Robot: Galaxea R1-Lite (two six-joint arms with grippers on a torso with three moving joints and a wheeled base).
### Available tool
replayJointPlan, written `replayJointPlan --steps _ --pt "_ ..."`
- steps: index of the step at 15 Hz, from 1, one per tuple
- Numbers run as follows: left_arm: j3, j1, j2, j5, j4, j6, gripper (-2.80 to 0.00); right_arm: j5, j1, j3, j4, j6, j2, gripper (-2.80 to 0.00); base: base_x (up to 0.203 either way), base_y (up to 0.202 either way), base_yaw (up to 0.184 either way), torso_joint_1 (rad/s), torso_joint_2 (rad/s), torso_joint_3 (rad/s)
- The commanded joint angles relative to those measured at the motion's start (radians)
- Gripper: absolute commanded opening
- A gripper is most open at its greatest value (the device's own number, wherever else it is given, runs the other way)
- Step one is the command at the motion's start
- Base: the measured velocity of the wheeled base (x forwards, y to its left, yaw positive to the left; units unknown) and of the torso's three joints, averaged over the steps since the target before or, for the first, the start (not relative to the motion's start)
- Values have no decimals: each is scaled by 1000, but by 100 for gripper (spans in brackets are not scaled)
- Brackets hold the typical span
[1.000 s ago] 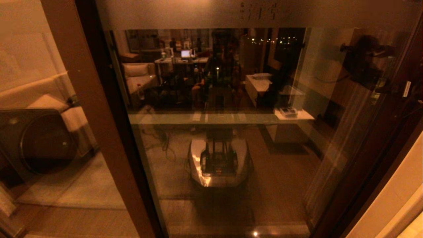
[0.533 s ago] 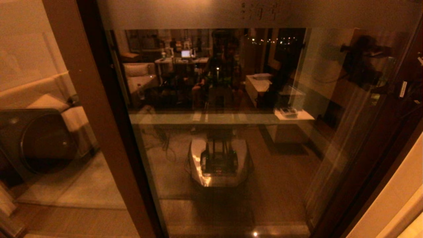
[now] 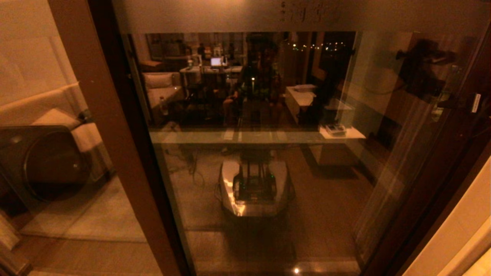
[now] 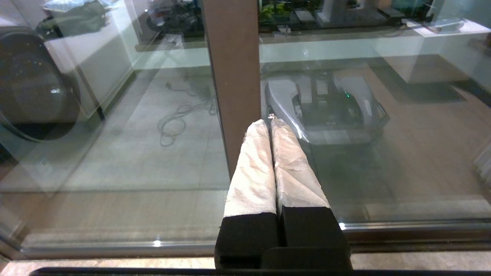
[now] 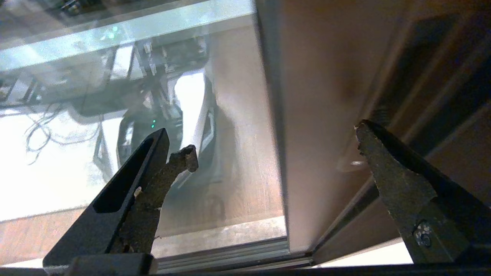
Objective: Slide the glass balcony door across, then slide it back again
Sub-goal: Open the slid door
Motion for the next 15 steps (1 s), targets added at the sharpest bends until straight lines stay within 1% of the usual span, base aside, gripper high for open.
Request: replayJointPlan --steps 1,12,15 --pt "0 0 0 0 0 1 -280 1 -6 -1 3 0 -5 0 0 0 0 0 0 0" --pt "0 0 0 0 0 -1 -280 -5 -15 -84 1 -3 72 0 0 0 0 0 0 0" --pt "0 0 0 0 0 1 -280 -5 -14 -89 1 -3 84 0 0 0 0 0 0 0"
